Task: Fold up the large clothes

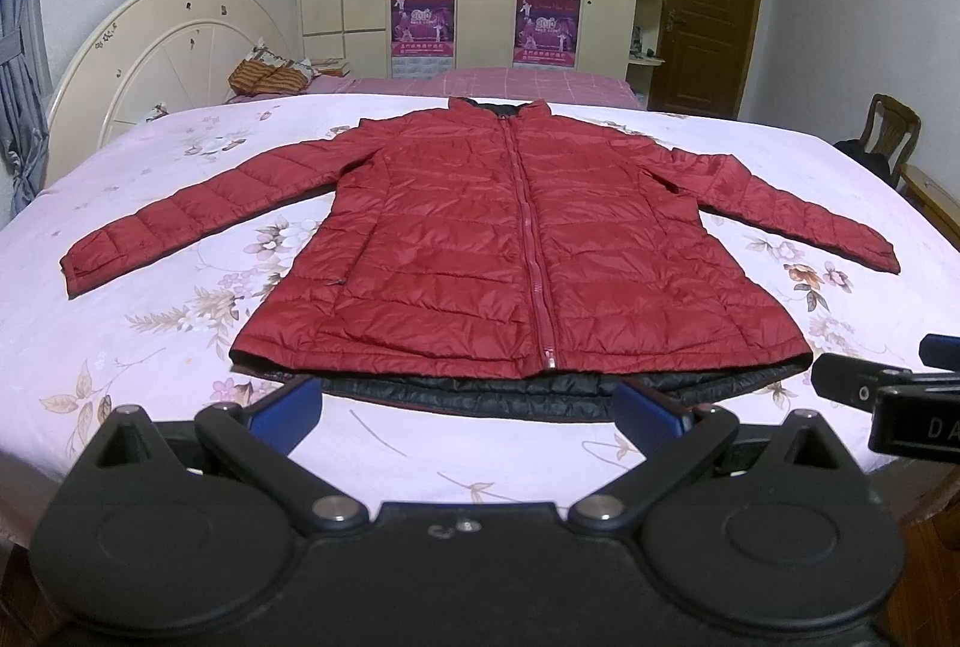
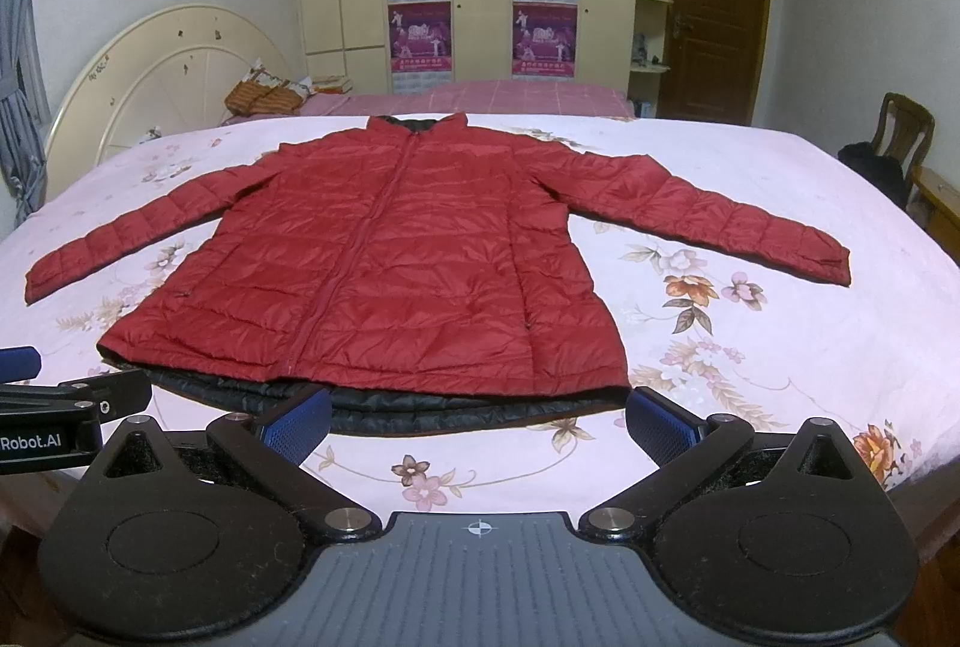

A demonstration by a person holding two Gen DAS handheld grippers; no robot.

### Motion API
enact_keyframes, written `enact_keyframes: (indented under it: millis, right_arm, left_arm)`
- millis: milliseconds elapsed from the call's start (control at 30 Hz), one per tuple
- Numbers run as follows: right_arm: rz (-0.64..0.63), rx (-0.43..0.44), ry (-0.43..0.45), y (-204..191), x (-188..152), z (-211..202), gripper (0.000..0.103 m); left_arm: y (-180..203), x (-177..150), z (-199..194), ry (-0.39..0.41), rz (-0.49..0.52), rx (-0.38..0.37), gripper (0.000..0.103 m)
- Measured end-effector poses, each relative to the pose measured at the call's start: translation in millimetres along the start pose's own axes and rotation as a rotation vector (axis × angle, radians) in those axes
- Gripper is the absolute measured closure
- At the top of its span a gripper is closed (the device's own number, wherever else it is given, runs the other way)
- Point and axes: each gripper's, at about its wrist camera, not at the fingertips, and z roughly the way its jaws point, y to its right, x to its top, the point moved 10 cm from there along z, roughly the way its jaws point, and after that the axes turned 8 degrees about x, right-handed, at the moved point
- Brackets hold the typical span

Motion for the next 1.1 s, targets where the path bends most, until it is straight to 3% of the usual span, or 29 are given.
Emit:
enact_keyframes:
  millis: [1100]
  right_arm:
    - [-0.003,-0.001,0.002,-2.4,0.4,-0.5,0.000]
  left_arm:
    - [-3.1,0.8,1.2,0.001,-0.003,0.000,0.000]
